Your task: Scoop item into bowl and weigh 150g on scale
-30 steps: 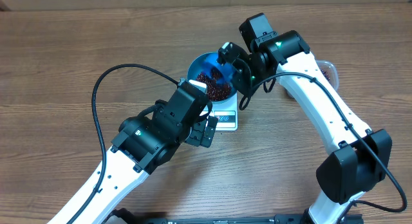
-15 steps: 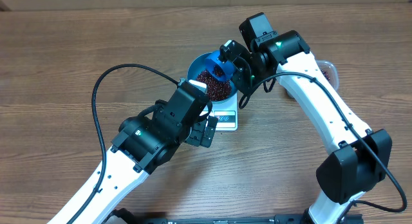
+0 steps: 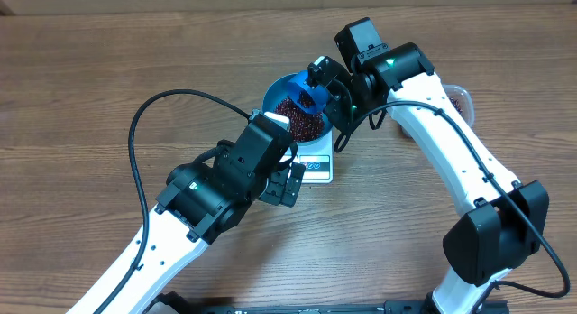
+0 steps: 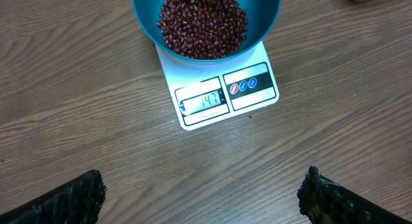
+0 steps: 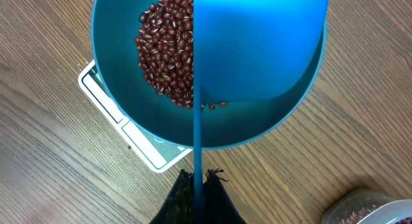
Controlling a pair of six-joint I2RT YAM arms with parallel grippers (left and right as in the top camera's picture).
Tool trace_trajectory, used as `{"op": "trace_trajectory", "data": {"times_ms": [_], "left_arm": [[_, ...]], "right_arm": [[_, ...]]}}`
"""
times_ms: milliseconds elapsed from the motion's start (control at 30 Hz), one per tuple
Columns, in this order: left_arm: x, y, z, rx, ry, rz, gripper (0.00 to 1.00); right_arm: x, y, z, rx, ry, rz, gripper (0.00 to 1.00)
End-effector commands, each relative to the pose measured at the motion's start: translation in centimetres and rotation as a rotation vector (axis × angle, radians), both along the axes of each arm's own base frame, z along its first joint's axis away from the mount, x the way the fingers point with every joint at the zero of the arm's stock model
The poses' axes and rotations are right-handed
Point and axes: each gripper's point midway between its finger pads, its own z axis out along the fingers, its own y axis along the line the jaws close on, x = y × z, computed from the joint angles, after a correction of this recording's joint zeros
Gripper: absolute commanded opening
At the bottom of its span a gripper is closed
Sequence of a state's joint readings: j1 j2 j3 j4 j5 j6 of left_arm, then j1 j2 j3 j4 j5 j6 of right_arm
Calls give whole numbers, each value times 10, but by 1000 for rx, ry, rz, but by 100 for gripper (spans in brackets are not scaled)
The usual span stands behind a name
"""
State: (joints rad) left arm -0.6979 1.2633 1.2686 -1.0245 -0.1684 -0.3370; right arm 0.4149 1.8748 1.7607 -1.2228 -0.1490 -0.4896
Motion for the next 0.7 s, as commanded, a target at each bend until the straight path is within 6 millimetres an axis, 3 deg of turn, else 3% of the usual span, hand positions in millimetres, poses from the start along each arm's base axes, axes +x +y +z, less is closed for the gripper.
{"op": "trace_trajectory", "data": {"times_ms": [0,267,367,667], "left_arm": [[1,1,6,-16,-14,7,100],[1,1,6,-16,-14,7,100],[1,1,6,-16,-14,7,100],[1,1,6,-16,-14,7,100]], "right_arm": [[3,1,26,26,-66,-11,4],[2,0,25,22,-60,-6,4],[-8,2,24,23,-38,76,4],[-6,3,25,29,-45,64,4]]}}
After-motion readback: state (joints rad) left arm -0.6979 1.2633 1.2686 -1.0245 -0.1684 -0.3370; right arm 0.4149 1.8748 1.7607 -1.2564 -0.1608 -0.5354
